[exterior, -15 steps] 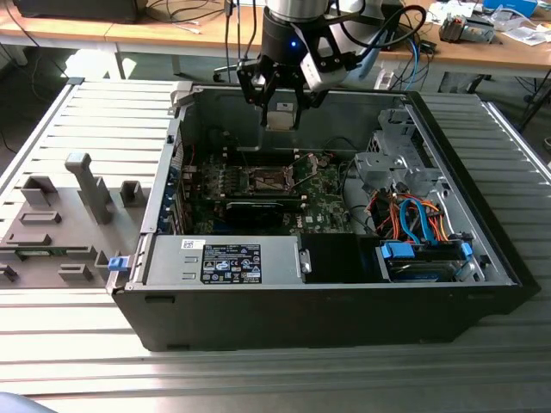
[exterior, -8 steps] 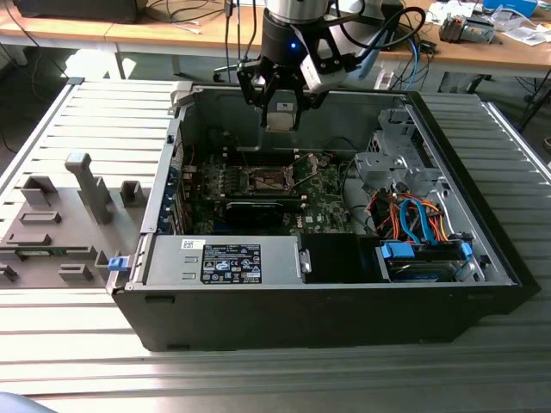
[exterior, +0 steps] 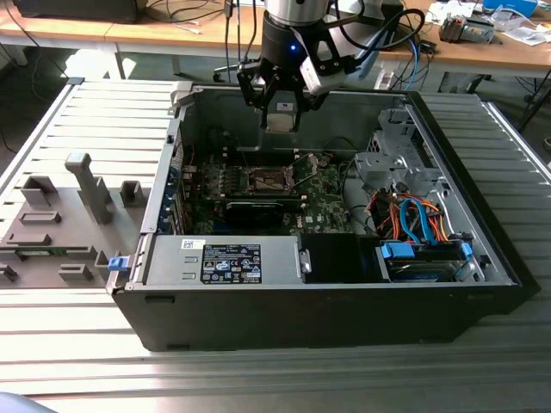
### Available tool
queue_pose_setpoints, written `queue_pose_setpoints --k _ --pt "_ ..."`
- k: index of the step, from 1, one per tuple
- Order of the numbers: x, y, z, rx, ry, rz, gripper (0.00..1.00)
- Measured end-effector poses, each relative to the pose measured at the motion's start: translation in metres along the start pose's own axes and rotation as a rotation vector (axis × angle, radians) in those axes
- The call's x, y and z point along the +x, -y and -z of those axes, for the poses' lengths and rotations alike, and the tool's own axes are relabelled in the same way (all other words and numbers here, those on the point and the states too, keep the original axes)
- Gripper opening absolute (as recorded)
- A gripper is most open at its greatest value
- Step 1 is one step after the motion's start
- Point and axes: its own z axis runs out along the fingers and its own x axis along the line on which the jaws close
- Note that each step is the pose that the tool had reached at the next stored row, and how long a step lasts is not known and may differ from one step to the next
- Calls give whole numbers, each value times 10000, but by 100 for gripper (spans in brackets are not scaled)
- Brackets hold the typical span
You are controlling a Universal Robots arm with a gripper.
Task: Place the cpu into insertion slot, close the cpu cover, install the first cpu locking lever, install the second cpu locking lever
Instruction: 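Place the cpu into insertion slot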
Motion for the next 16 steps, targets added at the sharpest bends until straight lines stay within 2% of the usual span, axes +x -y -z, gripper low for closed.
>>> queue_pose_setpoints --k 16 --pt "-1 6 -40 -1 0 0 54"
